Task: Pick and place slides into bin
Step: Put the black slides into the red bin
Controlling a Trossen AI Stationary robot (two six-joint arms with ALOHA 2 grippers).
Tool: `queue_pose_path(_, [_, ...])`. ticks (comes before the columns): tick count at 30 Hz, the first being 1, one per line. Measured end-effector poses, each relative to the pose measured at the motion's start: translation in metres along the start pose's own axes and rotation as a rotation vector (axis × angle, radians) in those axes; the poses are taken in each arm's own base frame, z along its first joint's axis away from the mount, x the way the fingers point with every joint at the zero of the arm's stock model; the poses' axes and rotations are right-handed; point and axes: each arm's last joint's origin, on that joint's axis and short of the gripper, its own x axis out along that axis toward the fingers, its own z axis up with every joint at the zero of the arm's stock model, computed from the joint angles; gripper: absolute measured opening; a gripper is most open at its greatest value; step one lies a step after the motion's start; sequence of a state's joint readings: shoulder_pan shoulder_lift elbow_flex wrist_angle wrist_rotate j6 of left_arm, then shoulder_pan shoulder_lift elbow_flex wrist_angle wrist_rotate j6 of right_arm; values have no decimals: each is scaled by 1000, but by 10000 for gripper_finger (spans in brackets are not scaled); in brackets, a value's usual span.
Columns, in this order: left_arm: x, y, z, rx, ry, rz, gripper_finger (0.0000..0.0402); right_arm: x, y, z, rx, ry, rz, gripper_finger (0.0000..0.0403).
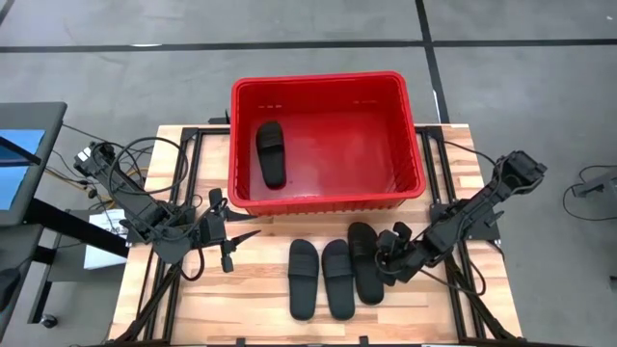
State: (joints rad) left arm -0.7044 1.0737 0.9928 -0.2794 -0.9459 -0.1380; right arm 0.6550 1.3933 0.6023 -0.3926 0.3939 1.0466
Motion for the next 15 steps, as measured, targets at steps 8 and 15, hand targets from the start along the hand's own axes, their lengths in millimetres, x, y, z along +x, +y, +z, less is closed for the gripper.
queue_pose_path(8, [0,0,0,-6,0,-1,144,-27,17,12,-44,4,-83,2])
queue_pose_path(15, [0,0,0,-6,0,-2,144,-51,31,20,-73,-18,-105,1])
